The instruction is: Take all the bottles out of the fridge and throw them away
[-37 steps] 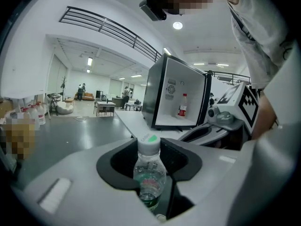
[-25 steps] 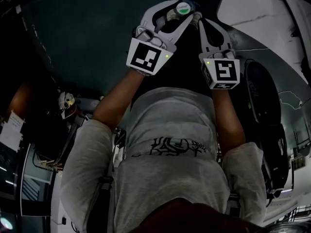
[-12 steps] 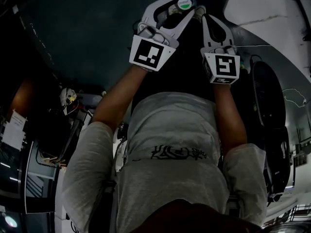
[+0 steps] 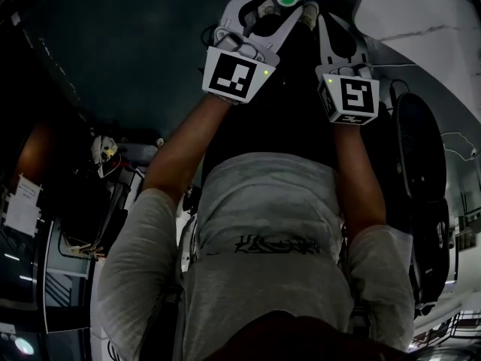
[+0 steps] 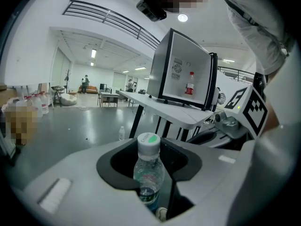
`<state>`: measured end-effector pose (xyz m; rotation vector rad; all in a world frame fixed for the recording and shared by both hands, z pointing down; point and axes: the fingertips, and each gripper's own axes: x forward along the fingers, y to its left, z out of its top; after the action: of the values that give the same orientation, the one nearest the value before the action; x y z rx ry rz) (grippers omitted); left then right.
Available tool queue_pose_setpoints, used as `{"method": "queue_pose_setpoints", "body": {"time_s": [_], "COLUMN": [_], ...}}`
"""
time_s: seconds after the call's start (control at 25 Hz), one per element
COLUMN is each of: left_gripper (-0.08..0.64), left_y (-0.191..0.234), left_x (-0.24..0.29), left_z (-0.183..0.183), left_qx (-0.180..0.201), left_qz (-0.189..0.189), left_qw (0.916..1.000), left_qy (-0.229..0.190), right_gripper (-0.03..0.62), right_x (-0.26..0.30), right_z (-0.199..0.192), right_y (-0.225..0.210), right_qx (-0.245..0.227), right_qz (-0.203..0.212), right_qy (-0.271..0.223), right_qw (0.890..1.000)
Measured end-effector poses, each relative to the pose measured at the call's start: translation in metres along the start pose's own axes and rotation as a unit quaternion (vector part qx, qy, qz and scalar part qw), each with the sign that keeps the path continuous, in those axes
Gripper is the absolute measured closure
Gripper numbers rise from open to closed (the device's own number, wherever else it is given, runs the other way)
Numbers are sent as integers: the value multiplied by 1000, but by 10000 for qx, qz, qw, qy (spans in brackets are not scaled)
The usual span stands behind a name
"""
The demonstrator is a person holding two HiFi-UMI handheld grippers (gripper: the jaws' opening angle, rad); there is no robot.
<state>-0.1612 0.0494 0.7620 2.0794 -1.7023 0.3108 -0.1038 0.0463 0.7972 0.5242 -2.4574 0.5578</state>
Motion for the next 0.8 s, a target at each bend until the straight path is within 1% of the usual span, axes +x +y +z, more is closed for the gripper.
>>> {"method": "queue_pose_setpoints", "body": {"time_s": [0.36, 0.52, 0.64, 0.8], "left_gripper": [410, 410, 410, 410], "left_y": [5, 2, 2, -2], "left_x": [18, 32, 39, 52], "left_z": [-32, -51, -68, -84], "left_qx": [-82, 160, 122, 127], "left_qz": [6, -100, -110, -145], "left_qw": [9998, 9998, 9998, 9996], "left_qy": [160, 120, 119, 195], "right_gripper": [583, 583, 583, 583], "right_x": [16, 23, 32, 40], "right_z": [-19, -32, -47, -56], "right_y": [-25, -33, -32, -38], "right_qx": [-2, 56, 130, 100], "right_qz": [-48, -52, -45, -25], "right_qy": [-18, 28, 110, 154], "right_qw": [10000, 10000, 9998, 9998]}}
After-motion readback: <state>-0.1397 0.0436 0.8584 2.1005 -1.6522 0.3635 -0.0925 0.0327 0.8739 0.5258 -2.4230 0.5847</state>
